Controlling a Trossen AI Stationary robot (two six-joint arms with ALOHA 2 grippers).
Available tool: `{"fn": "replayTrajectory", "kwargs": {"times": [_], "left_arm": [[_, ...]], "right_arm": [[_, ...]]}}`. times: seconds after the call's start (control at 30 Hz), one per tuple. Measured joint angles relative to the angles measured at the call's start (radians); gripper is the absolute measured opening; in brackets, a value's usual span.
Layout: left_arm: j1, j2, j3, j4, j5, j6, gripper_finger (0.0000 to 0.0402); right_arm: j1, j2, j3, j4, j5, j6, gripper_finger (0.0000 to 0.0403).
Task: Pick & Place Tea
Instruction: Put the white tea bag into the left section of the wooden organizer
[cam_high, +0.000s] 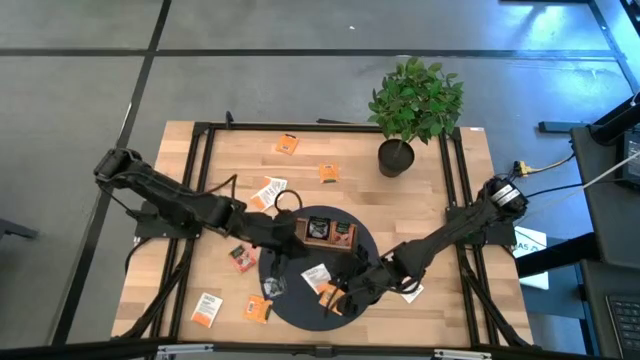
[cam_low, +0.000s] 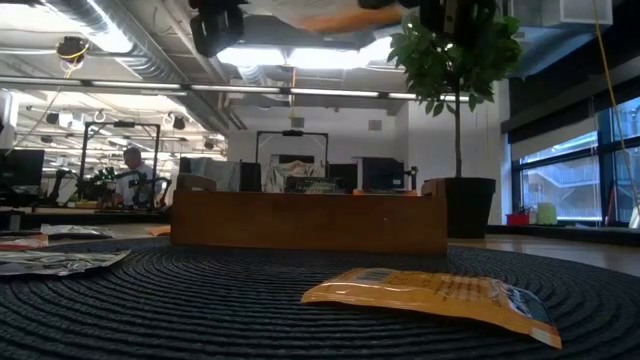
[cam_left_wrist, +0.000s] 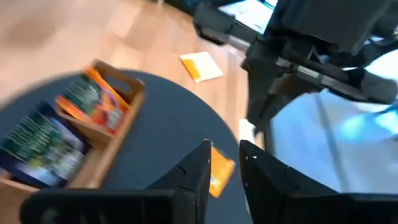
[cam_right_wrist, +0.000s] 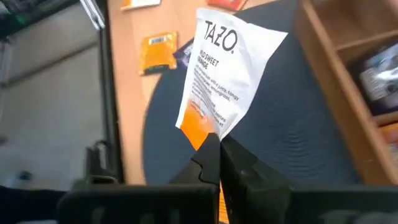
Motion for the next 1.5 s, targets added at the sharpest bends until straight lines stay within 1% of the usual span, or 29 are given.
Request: {"fn": "replayTrajectory", "kwargs": {"times": [0.1, 0.2, 0.27, 0.4, 0.53, 0.7, 0.83, 1.0, 1.1, 1.2, 1.33, 1.5], "left_arm": [[0.016, 0.002, 0.000, 0.001, 0.085, -0.063, 0.0098], [0.021, 0.009, -0.002, -0.004, 0.117, -0.095, 0.0119], [0.022, 0.012, -0.002, 0.003, 0.122, -0.100, 0.0132], [0.022, 0.013, -0.002, -0.002, 0.120, -0.086, 0.0152], [0.022, 0.013, -0.002, -0.007, 0.120, -0.083, 0.0159], [0.022, 0.013, -0.002, -0.008, 0.122, -0.074, 0.0157], [0.022, 0.013, -0.002, -0.009, 0.124, -0.044, 0.0154], [0.022, 0.013, -0.002, -0.016, 0.143, -0.037, 0.0154], [0.022, 0.013, -0.002, -0.016, 0.144, -0.035, 0.0154], [0.022, 0.013, -0.002, -0.016, 0.178, -0.035, 0.0151], [0.022, 0.013, -0.002, -0.016, 0.226, -0.035, 0.0131], [0.022, 0.014, -0.002, -0.027, 0.243, 0.008, 0.0086]], "right_arm": [[-0.005, 0.000, 0.005, 0.007, 0.028, -0.027, 0.0003], [-0.023, 0.000, 0.005, 0.005, 0.013, -0.030, 0.0003], [-0.033, 0.000, 0.005, 0.006, -0.019, -0.031, 0.0003], [-0.035, 0.000, 0.004, 0.030, -0.019, -0.059, 0.0003], [-0.035, 0.000, 0.004, 0.056, -0.023, -0.077, 0.0003], [-0.038, 0.000, 0.004, 0.056, 0.002, -0.078, 0.0003], [-0.053, 0.000, 0.004, 0.060, 0.002, -0.076, 0.0005], [-0.071, 0.000, 0.004, 0.118, 0.003, -0.123, 0.0006], [-0.080, 0.000, 0.004, 0.120, 0.002, -0.127, 0.0007], [-0.090, 0.000, 0.004, 0.120, 0.002, -0.129, 0.0007], [-0.097, 0.000, 0.004, 0.122, -0.015, -0.144, 0.0008], [-0.098, 0.000, 0.004, 0.125, -0.025, -0.151, 0.0008]]}}
